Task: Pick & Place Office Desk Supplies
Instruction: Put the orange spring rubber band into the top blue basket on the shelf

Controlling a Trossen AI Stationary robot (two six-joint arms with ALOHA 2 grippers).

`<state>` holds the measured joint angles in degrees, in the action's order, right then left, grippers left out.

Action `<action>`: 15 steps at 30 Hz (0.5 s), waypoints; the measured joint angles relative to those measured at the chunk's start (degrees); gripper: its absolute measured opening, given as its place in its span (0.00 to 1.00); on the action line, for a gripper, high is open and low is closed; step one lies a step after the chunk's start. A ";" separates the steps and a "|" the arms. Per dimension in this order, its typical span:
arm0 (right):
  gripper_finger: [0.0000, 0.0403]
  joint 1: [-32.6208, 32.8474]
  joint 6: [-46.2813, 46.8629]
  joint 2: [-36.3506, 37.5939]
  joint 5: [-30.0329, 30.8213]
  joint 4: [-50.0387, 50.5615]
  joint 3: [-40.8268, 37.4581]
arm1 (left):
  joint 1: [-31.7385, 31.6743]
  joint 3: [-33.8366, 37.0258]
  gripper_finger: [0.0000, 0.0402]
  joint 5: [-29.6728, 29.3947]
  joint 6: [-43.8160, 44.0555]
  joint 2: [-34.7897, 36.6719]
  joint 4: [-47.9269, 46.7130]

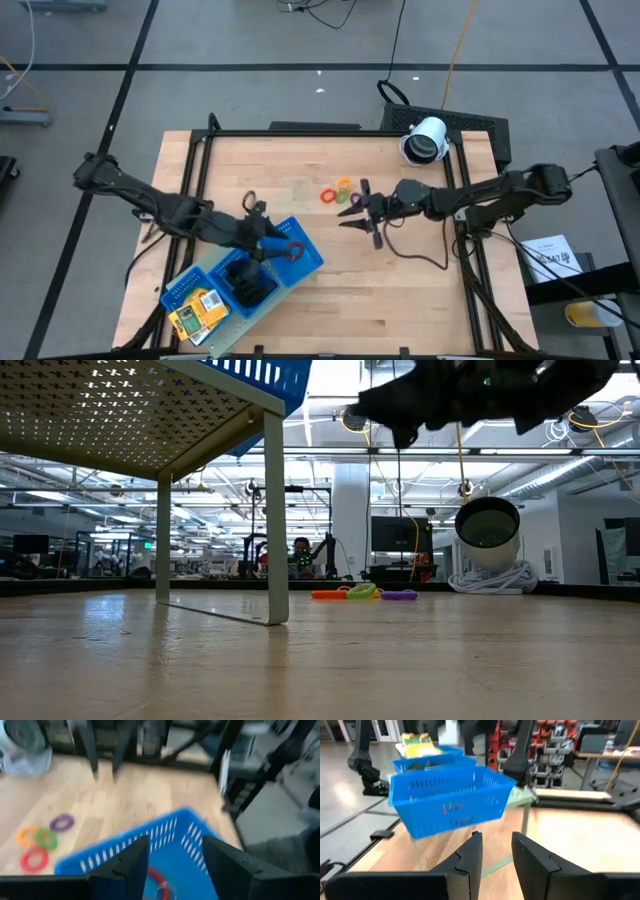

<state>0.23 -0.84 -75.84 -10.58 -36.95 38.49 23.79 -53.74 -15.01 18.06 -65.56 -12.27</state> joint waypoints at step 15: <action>0.22 3.44 1.54 -15.77 -3.49 -11.40 6.89 | -0.90 -0.02 0.49 -2.10 -7.48 3.17 9.41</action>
<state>3.67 0.69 -91.61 -14.07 -48.36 45.38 22.90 -53.76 -17.12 10.58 -62.40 -2.86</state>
